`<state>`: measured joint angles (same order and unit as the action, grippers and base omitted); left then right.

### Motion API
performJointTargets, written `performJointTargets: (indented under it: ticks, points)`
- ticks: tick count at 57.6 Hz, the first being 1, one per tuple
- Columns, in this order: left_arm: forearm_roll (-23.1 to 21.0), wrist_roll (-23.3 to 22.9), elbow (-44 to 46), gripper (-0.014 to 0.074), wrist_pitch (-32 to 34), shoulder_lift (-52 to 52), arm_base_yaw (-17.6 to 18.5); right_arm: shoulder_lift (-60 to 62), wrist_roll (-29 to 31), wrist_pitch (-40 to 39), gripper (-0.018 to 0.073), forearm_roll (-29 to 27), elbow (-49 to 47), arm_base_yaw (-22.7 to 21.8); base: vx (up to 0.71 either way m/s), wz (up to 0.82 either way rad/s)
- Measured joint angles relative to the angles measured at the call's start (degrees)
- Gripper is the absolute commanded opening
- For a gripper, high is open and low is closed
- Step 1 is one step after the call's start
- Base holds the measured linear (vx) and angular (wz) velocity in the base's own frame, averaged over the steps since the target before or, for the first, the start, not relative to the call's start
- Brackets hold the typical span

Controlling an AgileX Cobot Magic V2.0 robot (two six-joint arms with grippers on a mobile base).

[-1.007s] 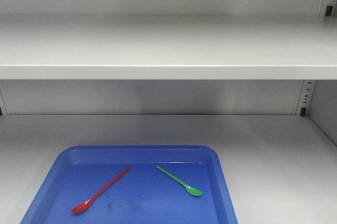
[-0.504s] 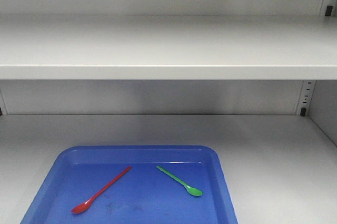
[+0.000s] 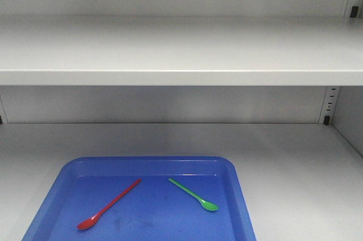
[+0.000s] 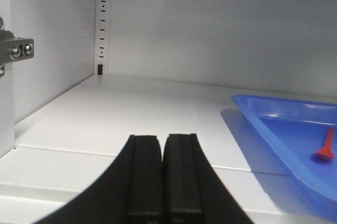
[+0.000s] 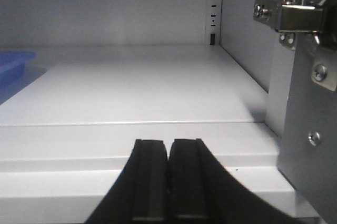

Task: Sort red and green spoons into left cabinet

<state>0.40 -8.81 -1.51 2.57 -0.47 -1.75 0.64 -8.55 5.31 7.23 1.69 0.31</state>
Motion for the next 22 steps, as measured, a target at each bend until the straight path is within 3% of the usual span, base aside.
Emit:
performJointTargets:
  ticks: [22]
  points:
    - [0.0, 0.0, 0.0, -0.0006, 0.0, 0.0, 0.0, 0.0, 0.0, 0.0, -0.0009, 0.0, 0.0, 0.0, 0.0, 0.0]
